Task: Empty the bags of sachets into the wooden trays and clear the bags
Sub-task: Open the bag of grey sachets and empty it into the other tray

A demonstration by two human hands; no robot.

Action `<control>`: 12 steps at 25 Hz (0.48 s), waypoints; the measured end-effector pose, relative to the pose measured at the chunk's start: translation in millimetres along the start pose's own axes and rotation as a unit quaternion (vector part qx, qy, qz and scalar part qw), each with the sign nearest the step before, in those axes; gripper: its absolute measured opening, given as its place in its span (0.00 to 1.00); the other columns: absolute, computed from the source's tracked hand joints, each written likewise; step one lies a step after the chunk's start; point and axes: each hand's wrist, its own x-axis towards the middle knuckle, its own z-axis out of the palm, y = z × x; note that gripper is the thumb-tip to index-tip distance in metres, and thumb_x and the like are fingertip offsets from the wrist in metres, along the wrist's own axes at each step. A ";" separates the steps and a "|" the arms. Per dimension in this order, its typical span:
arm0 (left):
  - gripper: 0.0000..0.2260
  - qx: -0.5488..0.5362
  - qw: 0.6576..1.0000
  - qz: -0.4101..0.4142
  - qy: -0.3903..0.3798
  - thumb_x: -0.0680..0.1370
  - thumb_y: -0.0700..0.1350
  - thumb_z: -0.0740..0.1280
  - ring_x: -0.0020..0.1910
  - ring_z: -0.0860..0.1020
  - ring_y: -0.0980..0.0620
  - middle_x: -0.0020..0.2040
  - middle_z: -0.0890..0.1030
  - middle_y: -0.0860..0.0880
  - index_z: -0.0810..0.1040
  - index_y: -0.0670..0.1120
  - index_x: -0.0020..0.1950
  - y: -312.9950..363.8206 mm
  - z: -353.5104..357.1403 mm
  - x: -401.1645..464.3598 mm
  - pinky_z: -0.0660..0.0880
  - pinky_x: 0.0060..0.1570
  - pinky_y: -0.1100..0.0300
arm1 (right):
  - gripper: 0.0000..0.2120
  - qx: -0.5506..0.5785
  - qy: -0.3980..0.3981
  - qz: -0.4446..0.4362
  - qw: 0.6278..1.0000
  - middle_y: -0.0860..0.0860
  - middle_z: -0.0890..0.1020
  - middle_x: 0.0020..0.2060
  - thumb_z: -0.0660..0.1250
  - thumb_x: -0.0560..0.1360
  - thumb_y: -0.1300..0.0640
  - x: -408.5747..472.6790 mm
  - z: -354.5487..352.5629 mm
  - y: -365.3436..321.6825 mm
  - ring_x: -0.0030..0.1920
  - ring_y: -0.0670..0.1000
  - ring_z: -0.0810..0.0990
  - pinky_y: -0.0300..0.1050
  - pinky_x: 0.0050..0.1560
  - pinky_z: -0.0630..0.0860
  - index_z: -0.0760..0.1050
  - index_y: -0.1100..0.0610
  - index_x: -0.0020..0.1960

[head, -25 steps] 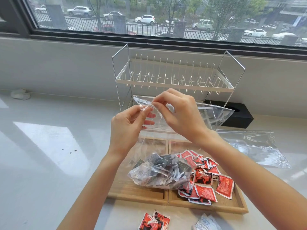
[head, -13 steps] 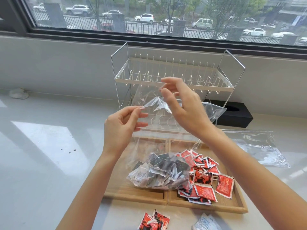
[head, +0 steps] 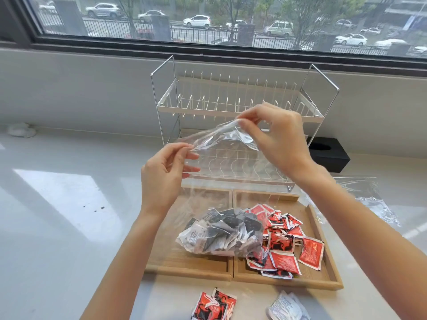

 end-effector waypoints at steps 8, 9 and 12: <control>0.09 -0.009 1.000 -0.007 0.008 0.78 0.41 0.60 0.30 0.82 0.58 0.34 0.83 0.56 0.77 0.52 0.43 -1.5 -4.0 -3.1 0.74 0.30 0.71 | 0.10 -0.103 -0.074 -0.014 0.992 0.47 0.78 0.39 0.67 0.70 0.50 -32.9 9.8 12.2 0.41 0.48 0.74 0.44 0.47 0.63 0.78 0.56 0.45; 0.09 -0.005 1.000 -0.006 0.003 0.78 0.41 0.60 0.30 0.82 0.58 0.33 0.83 0.57 0.77 0.53 0.43 -1.6 -3.8 -2.6 0.75 0.30 0.70 | 0.08 -0.088 -0.069 -0.009 0.994 0.47 0.80 0.38 0.67 0.70 0.52 -30.1 8.1 11.5 0.39 0.47 0.76 0.43 0.47 0.64 0.79 0.56 0.43; 0.10 0.012 1.000 -0.005 -0.008 0.78 0.42 0.60 0.30 0.82 0.58 0.34 0.83 0.62 0.77 0.54 0.42 -4.2 -3.3 -3.0 0.76 0.30 0.69 | 0.06 -0.006 -0.044 0.028 0.999 0.48 0.81 0.36 0.69 0.71 0.57 -13.5 -10.7 12.0 0.34 0.41 0.77 0.30 0.44 0.71 0.81 0.59 0.43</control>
